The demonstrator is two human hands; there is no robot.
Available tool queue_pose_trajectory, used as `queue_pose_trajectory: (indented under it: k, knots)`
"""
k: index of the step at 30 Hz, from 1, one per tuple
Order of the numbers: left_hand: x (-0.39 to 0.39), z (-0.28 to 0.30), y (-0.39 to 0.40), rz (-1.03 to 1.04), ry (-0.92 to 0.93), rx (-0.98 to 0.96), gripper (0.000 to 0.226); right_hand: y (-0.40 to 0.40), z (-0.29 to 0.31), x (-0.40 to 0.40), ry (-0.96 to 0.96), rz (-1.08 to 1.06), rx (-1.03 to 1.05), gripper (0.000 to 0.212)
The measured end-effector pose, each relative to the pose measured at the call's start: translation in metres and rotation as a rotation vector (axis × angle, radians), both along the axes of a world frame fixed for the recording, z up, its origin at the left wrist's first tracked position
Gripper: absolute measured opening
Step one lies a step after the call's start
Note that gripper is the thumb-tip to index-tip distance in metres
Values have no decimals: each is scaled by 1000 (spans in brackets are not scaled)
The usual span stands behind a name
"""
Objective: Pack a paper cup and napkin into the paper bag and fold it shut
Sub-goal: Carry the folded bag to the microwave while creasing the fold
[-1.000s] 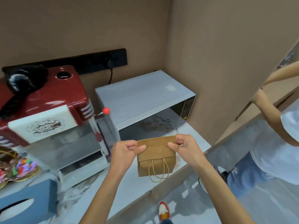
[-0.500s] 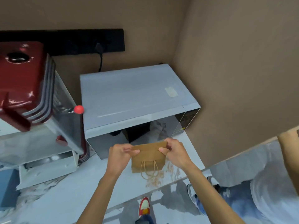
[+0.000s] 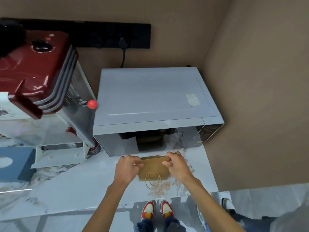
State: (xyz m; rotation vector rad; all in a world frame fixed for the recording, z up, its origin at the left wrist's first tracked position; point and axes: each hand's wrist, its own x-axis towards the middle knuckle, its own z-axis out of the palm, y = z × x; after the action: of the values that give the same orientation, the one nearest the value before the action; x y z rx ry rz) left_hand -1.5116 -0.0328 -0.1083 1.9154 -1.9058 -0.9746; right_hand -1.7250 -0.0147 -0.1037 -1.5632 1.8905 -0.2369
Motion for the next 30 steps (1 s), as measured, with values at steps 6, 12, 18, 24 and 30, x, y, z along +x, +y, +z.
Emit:
queue_pose_trajectory:
  k: [6,12,18,24,30]
  knots:
    - [-5,11,-13,-244,-198,-16,20,-17,13,23,286,444,-228,19]
    - [-14,13,-12,-308,-367,-146,27,-15,13,32,364,410,-153,22]
    - [-13,16,-8,-275,-398,-151,27,-23,26,23,420,377,-39,43]
    - [-10,16,-6,-307,-366,-133,26,-21,30,14,277,326,21,40]
    - [-10,15,-6,-334,-203,-3,29,-15,23,13,323,338,-52,35]
